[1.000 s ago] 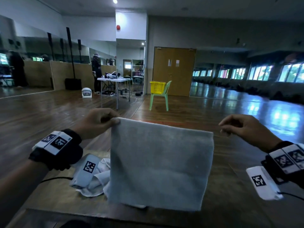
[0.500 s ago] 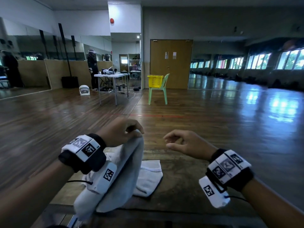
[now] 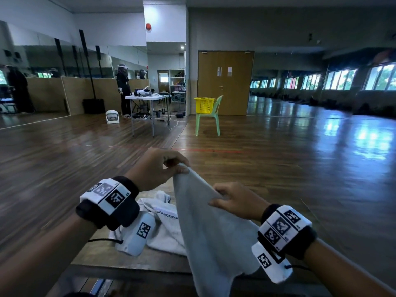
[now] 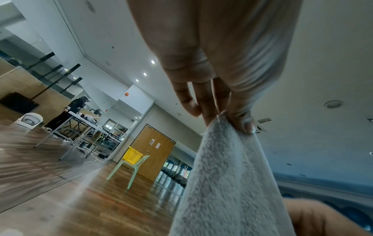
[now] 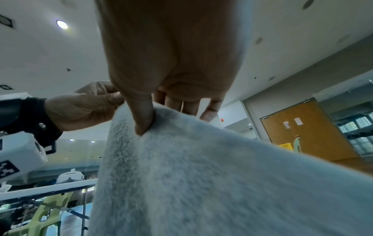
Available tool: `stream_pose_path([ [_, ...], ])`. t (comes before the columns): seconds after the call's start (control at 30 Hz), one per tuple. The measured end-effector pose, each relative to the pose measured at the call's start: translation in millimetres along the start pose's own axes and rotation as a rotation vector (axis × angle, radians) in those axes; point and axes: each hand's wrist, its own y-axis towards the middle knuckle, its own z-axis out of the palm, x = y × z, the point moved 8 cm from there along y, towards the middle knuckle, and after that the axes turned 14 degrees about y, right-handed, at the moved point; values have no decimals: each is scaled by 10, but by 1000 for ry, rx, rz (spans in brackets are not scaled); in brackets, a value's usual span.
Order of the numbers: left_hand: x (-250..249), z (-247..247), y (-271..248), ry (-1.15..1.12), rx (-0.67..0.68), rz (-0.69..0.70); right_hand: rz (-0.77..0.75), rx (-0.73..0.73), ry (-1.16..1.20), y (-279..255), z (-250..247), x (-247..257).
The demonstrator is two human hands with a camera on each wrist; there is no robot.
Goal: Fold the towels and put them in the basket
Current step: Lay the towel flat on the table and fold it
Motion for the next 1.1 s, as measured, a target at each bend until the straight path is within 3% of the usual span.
stream_pose_path([
  [0.2, 24, -156, 8, 20, -86, -9, 156, 2, 9, -331, -112, -483],
  [0.4, 76, -280, -32, 58, -144, -10, 200, -106, -121, -547, -429, -714],
  [0.57, 281, -350, -156, 43, -171, -91, 216, -198, -267, -655, -739, -660],
  [0.67, 446, -370, -269, 46, -143, -169, 206, -286, -278, -710, -937, -585],
  [0.8, 535, -419, -406, 47, -154, -167, 138, -345, -232, -745, -1100, -454],
  [0.97, 630, -457, -486, 67, -169, -151, 101, -287, -139, -701, -1137, -258],
  [1.1, 827, -277, -563, -60, -49, -189, 99, -223, 24, -671, -1092, -272],
])
